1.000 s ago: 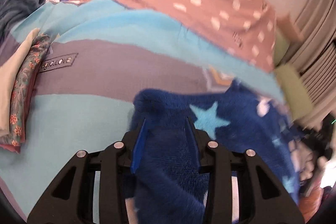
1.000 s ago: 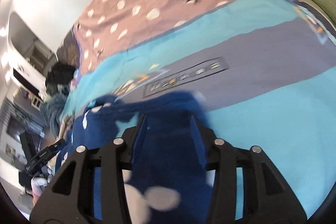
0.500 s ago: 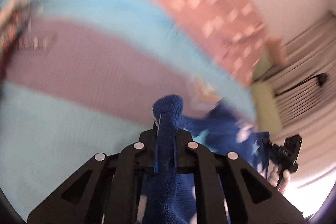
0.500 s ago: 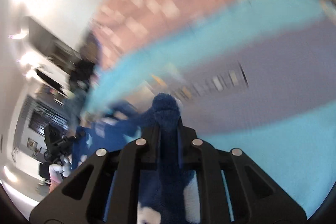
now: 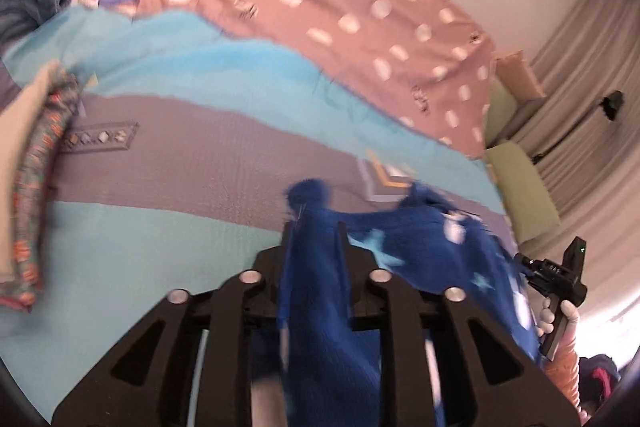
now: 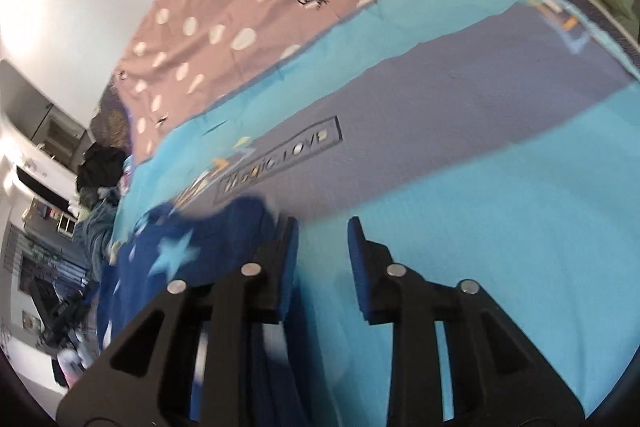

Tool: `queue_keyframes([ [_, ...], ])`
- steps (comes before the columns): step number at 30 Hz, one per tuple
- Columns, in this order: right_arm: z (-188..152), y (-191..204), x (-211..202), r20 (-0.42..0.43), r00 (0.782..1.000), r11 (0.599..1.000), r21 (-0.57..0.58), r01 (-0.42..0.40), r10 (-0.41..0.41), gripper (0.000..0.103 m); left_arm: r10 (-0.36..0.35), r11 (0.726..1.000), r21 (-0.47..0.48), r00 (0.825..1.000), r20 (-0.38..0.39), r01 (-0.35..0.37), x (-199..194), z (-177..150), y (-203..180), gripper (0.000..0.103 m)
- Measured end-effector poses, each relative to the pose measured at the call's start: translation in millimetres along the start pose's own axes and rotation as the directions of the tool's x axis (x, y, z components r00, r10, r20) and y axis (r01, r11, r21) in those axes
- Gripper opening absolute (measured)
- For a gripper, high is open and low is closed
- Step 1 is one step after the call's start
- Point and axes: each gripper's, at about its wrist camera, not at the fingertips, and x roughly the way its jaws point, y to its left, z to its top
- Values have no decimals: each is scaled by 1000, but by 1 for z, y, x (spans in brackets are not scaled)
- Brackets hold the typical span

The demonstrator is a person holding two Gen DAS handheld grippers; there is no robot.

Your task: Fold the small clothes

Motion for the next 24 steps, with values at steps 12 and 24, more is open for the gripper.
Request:
queue_keyframes([
  [12,-163,-38,-124,-53,997,997,50,-52,54,50,-17,1000,-7,999,-32,17,-118,-151,-4,48],
  [24,-179,-11,-124,-8,998,997,45,-58,58,69,-26,996,-92,998,-62,20,-135,-200,-2,55],
])
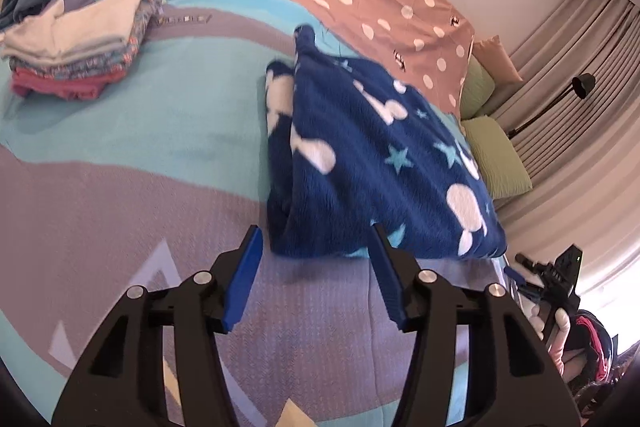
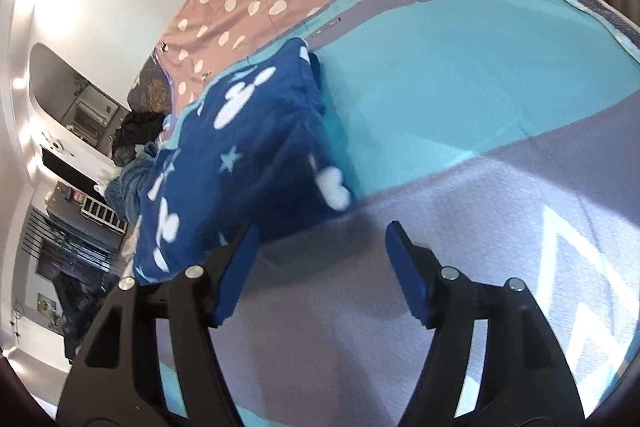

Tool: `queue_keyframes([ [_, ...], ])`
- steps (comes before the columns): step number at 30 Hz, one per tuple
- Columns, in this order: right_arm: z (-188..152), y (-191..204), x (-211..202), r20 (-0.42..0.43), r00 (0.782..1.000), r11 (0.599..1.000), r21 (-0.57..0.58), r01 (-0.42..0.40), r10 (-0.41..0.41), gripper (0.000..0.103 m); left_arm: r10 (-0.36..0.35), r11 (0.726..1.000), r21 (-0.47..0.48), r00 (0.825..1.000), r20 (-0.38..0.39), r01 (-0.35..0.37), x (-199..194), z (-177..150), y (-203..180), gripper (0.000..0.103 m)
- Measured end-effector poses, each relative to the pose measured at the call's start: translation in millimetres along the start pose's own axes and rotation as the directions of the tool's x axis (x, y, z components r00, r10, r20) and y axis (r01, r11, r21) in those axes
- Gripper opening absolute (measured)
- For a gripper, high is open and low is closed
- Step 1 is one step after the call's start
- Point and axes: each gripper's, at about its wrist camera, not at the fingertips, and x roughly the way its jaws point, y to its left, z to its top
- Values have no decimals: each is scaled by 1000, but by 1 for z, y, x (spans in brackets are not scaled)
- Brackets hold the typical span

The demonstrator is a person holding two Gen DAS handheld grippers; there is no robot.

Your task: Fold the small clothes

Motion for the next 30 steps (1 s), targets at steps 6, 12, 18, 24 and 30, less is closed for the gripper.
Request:
queue_keyframes([
  [6,12,-2,34,-21,1000,997,76,-15,16,18,4,997,-75,1000,-17,-6,38,1,13,52],
  [12,26,-16,30,-36,999,999,49,22,-21,17,30,996,-87,998,48,-25,34,6,22,9],
  [18,6,2,4,32,995,994,-45,96,-95,60,76,992,-107,991,109,-64,15,2,28,8],
  [24,-11,-19,-9,-17,998,990,129,-58,61,68,-96,976,-187,992,76,109,-15,-9,38,33],
  [30,-8,-23,34,-48,989,959,255,-122,139,82,-256,929,-277,967,-7,244,24,-31,26,60],
])
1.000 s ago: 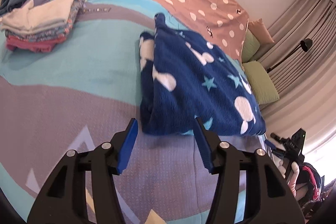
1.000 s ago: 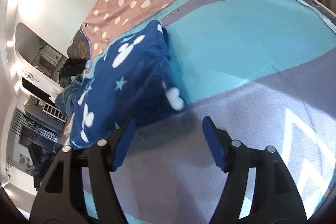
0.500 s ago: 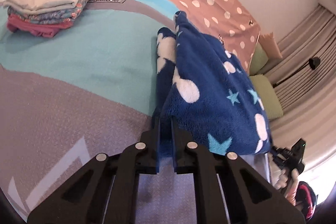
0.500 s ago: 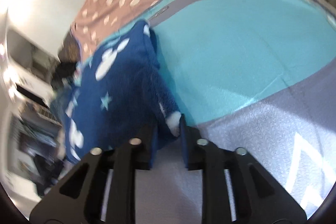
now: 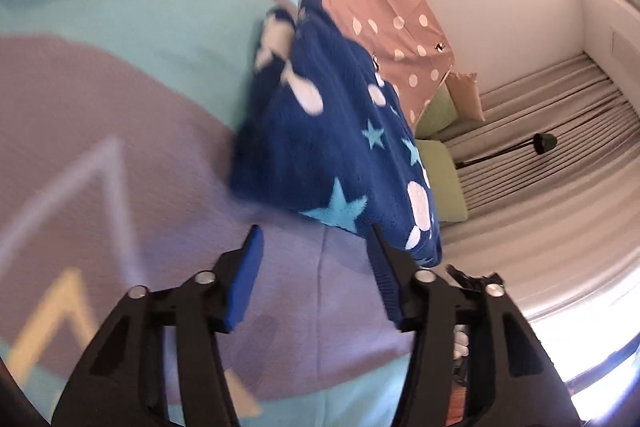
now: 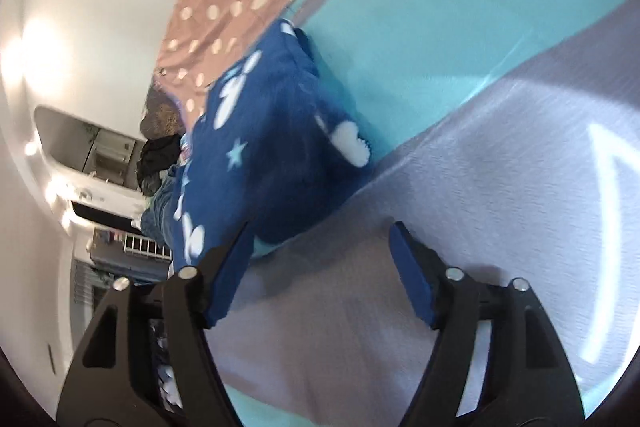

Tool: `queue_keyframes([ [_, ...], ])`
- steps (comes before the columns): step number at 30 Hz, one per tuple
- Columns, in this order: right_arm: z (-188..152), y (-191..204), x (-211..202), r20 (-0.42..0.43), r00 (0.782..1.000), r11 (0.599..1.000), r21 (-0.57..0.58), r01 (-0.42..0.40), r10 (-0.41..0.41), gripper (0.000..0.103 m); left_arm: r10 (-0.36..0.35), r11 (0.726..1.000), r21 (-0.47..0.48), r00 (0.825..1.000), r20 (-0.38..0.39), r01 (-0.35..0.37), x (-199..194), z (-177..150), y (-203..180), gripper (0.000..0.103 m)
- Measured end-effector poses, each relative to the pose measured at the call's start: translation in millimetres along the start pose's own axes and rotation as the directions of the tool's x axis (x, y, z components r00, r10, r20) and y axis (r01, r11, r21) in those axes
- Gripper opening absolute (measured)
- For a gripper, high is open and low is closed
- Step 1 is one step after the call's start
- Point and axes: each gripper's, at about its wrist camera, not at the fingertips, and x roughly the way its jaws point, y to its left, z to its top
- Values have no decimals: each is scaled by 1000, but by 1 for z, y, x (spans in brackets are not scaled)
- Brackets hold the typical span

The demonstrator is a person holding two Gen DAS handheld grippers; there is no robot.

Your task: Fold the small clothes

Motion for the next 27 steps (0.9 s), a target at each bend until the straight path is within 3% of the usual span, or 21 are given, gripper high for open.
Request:
queue_keyframes([
  [4,19,10,20,32,999,1000,23,-3,3,91,16,1000,-28,998,64,-14,31,13,2,63],
  [6,24,18,29,35,999,1000,3,25,-25,87,4,999,-45,996,92,1,42,24,0,63],
  [7,26,22,32,42,998,998,-15,56,-55,61,-10,998,-58,995,102,16,45,28,0,62],
  [8,27,22,36,41,996,996,-15,83,-83,43,-21,997,-74,994,111,30,49,32,1,57],
  [9,28,19,38,24,997,998,6,67,-67,29,-28,993,-107,992,120,41,52,36,4,38],
  [10,30,14,37,9,1000,998,54,12,-12,21,-58,988,-138,991,117,74,55,38,9,28],
  [12,32,17,24,15,1000,999,39,-9,8,17,-106,976,-177,986,125,127,53,37,13,21],
  [13,32,21,16,25,1000,1000,13,-13,13,16,-103,981,-150,986,129,122,48,34,9,20],
  [18,18,42,-43,64,997,993,-119,-24,32,15,-127,992,-9,985,112,129,15,14,-29,18],
  [23,-30,22,-85,-7,995,971,-216,98,-102,18,-79,995,63,997,-9,79,-22,-40,-45,19],
  [25,-46,1,-87,-22,976,954,-218,208,-218,34,-20,997,79,997,-71,25,-27,-65,-38,22],
  [26,-50,-8,-89,0,953,931,-215,295,-302,41,30,996,91,996,-90,-22,-27,-76,-34,24],
  [27,-52,-17,-91,24,929,906,-211,366,-370,60,101,990,107,991,-88,-92,-29,-86,-28,28],
])
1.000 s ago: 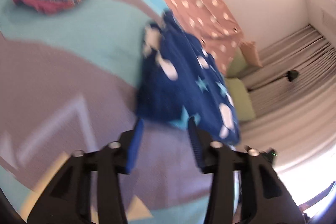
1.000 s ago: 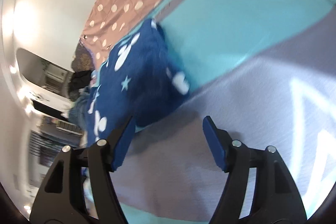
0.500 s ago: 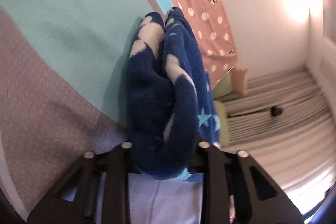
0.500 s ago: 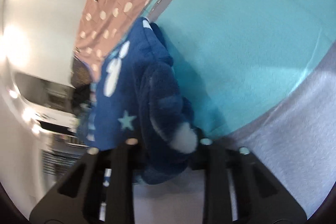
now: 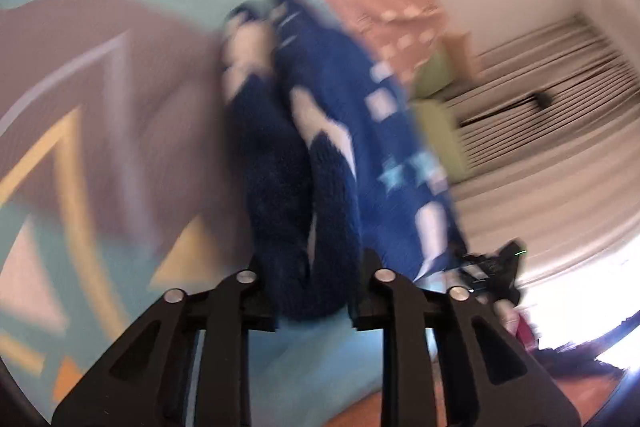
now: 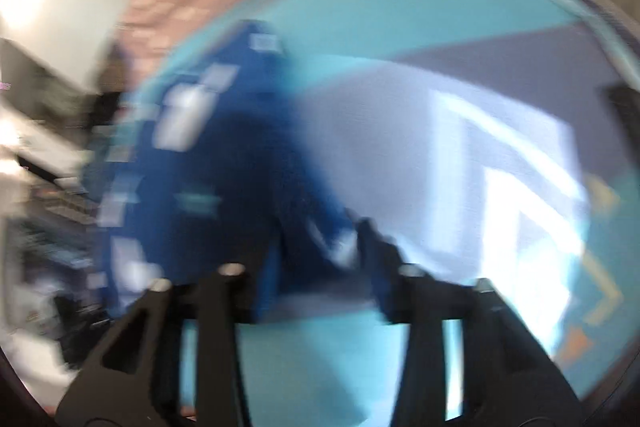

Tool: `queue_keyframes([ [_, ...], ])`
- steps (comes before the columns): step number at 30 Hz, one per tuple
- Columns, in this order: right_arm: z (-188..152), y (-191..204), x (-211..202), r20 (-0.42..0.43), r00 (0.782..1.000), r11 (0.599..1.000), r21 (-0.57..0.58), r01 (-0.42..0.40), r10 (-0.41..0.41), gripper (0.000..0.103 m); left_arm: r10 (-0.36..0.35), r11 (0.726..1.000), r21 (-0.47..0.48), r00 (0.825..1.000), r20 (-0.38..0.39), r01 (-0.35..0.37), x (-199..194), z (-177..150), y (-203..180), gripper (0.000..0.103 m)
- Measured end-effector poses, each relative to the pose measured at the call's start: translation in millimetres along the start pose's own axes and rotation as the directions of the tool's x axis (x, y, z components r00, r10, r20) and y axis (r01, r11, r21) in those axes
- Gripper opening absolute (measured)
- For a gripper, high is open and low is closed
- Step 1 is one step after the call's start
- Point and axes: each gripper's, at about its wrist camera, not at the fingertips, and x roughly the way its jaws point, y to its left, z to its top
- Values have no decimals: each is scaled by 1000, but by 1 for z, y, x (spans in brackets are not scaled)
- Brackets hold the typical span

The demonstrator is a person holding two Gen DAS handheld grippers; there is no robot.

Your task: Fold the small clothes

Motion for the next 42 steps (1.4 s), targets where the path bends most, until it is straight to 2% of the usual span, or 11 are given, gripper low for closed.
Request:
queue_keyframes([
  [5,19,19,-9,52,993,995,-12,104,-103,62,138,984,93,981,134,-151,-34,-4,-10,36],
  [9,35,47,-29,178,957,972,-17,236,-229,61,132,967,188,967,219,-175,-47,5,-29,47],
  [13,47,74,-31,202,966,984,-39,172,-161,61,89,974,187,972,216,-131,-39,7,-23,48],
  [16,39,95,-27,185,973,976,-143,162,-134,61,111,973,178,974,196,-147,-26,7,-18,48],
  [19,30,90,-31,175,978,978,-148,144,-118,61,173,945,236,959,226,-226,-31,13,-29,48],
  [23,23,62,-38,195,977,990,-91,109,-89,61,157,908,343,954,256,-242,-39,31,-63,48],
  [29,9,24,-41,200,980,999,-45,31,-22,62,69,855,504,989,132,-127,4,61,-141,48],
  [33,2,0,-38,201,976,996,-40,-75,82,62,83,787,613,997,-1,-64,75,74,-206,48],
  [36,1,-9,-35,211,966,988,-67,-141,153,62,118,775,631,987,-109,-23,128,83,-245,48],
  [38,8,-11,-30,202,962,982,-83,-170,184,62,145,785,619,968,-206,14,169,90,-266,48],
  [42,39,-13,-15,168,951,964,-103,-246,261,63,244,803,595,926,-287,-27,251,100,-304,48],
])
